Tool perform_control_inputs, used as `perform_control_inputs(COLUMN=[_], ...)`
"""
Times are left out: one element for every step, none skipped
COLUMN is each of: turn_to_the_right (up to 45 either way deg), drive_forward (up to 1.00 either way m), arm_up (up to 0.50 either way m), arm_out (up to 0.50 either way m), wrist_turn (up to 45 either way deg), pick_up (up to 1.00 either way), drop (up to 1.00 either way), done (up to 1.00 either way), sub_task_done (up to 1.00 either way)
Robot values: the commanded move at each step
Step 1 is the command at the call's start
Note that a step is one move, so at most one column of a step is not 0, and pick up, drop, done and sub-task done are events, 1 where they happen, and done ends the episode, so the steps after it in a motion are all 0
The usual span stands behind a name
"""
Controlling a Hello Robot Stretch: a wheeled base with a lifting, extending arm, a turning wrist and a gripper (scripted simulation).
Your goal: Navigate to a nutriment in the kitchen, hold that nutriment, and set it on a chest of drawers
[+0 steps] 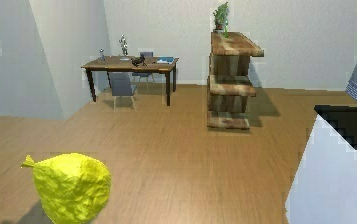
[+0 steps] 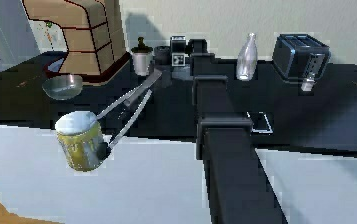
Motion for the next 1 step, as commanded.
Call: perform_control_inputs(turn_to_the_right=[0.0], drive_forward=[0.00], arm_up=[0.00], arm_out=[-0.38], wrist_turn=[0.0], pick_up=[0.00], drop=[0.00], done=[0.00], sub_task_done=[0.00])
